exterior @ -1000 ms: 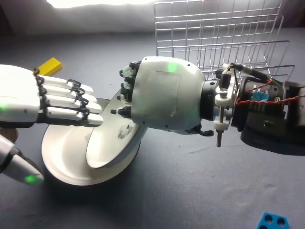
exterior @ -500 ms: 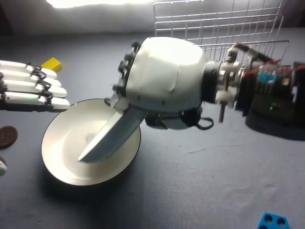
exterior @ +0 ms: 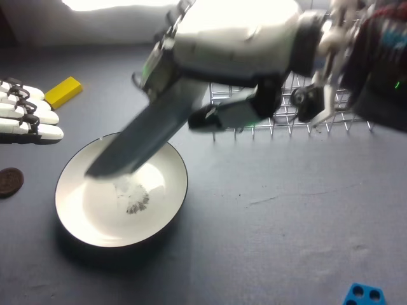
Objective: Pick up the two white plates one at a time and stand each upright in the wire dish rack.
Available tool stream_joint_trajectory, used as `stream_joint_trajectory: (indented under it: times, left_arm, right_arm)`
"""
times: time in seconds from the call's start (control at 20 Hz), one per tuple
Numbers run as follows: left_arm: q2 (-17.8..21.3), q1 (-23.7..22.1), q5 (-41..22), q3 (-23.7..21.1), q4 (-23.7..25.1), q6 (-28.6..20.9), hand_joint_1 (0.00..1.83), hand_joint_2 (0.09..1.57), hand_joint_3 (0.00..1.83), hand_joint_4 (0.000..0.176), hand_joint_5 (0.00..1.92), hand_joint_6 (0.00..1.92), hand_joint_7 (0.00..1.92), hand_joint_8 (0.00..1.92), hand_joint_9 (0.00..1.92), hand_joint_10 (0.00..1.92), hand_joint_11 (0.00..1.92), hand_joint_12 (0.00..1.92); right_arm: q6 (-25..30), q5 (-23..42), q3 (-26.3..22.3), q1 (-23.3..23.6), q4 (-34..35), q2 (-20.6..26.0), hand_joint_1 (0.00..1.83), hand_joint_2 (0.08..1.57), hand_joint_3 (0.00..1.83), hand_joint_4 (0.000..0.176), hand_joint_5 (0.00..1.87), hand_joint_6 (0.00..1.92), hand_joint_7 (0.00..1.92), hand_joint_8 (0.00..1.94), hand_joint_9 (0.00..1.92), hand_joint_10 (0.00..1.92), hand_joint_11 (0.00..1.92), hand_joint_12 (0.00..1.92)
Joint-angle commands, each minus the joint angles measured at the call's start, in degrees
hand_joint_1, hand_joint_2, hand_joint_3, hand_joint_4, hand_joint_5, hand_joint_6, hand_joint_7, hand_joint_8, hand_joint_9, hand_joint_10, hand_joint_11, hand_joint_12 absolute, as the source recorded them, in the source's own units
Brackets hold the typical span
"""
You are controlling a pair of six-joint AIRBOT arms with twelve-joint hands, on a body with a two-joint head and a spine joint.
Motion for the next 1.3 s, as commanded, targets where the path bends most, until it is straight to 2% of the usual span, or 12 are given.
stream_joint_trajectory:
  times: [0.0,0.25,0.55,0.6,0.75,0.8,0.9,1.0,1.05,1.1,1.25]
  left_arm:
    - [0.61,-0.09,-1.82,-0.34,-3.81,-0.17,0.0,1.06,0.0,0.0,0.01,0.0,0.0,0.0,0.0,0.0,0.0,0.0]
    - [0.93,0.19,-1.72,-0.91,-3.81,-1.05,0.0,1.07,0.01,0.0,0.01,0.0,0.0,0.0,0.0,0.0,0.0,0.0]
    - [0.59,-0.33,-1.7,-0.92,-3.78,-1.35,0.0,1.07,0.01,0.0,0.02,0.01,0.01,0.0,0.0,0.0,0.0,0.0]
    - [0.25,-0.94,-1.69,-0.89,-3.58,-1.35,0.0,1.08,0.01,0.0,0.02,0.01,0.0,0.0,0.0,0.0,0.0,0.0]
    - [0.06,-2.05,-1.46,-1.36,-2.76,-1.54,0.0,1.07,0.0,0.0,0.02,0.01,0.0,0.0,0.0,0.0,0.0,0.0]
    - [0.07,-2.25,-1.46,-1.71,-2.39,-1.54,0.0,1.08,0.01,0.0,0.02,0.01,0.01,0.0,0.0,0.0,0.0,0.0]
    - [-0.02,-2.54,-1.47,-2.0,-1.68,-1.54,0.0,1.07,0.0,0.0,0.03,0.01,0.02,0.0,0.0,0.0,0.01,0.01]
    - [-0.59,-3.03,-1.5,-1.56,-1.34,-1.54,0.0,1.09,0.01,0.0,0.02,0.0,0.02,0.0,0.0,0.0,0.0,0.0]
    - [-0.97,-3.59,-1.5,-1.35,-0.51,-1.54,0.0,1.09,0.01,0.0,0.01,0.0,0.0,0.0,0.0,0.0,0.0,0.0]
    - [-1.27,-4.25,-1.49,-1.29,0.47,-1.54,0.0,1.09,0.01,0.0,0.01,0.0,0.0,0.0,0.0,0.0,0.0,0.0]
    - [-2.34,-6.62,-1.48,-1.33,2.66,-2.41,0.0,1.08,0.0,0.0,0.02,0.01,0.01,0.0,0.0,0.0,0.01,0.01]
  right_arm:
    - [1.93,6.85,-0.11,1.54,1.38,0.5,1.38,1.07,0.0,0.0,1.0,0.96,1.06,0.78,1.05,0.96,0.96,1.02]
    - [12.12,7.49,-0.16,4.04,1.4,3.8,1.39,1.06,0.0,0.0,1.04,0.9,1.09,0.71,1.08,0.93,0.99,1.0]
    - [23.16,8.19,-0.01,4.43,1.53,6.75,1.38,1.07,0.0,0.0,1.0,0.98,1.08,0.71,1.03,1.0,0.94,1.04]
    - [27.66,7.41,0.43,4.5,6.7,8.36,1.38,1.08,0.0,0.0,0.99,1.0,1.07,0.73,1.01,1.02,0.93,1.04]
    - [34.67,7.22,1.34,4.91,8.4,9.62,1.38,1.08,0.0,0.0,0.99,1.0,1.08,0.72,1.0,1.03,0.92,1.04]
    - [34.73,6.57,1.37,5.31,8.4,9.94,1.27,1.08,0.0,0.0,1.01,0.98,1.11,0.73,1.06,0.61,0.91,1.03]
    - [34.92,5.91,1.47,5.65,8.51,10.53,1.24,1.07,0.0,0.017,1.04,0.93,1.15,0.67,1.25,0.11,0.95,0.97]
    - [35.13,5.71,1.85,5.69,10.38,11.12,1.24,1.07,0.0,0.018,1.04,0.94,1.13,0.7,1.27,0.06,0.96,0.96]
    - [35.73,5.57,2.13,5.75,10.63,11.29,1.36,1.05,0.01,0.0,1.04,0.9,1.13,0.64,1.11,0.76,0.97,0.96]
    - [36.34,5.48,2.45,5.85,10.64,11.46,1.38,1.06,0.0,0.0,1.03,0.92,1.11,0.66,1.06,0.92,0.97,0.97]
    - [37.94,5.16,3.58,5.94,10.72,12.11,1.38,1.07,0.0,0.0,1.0,0.96,1.07,0.73,1.03,1.0,0.95,1.02]
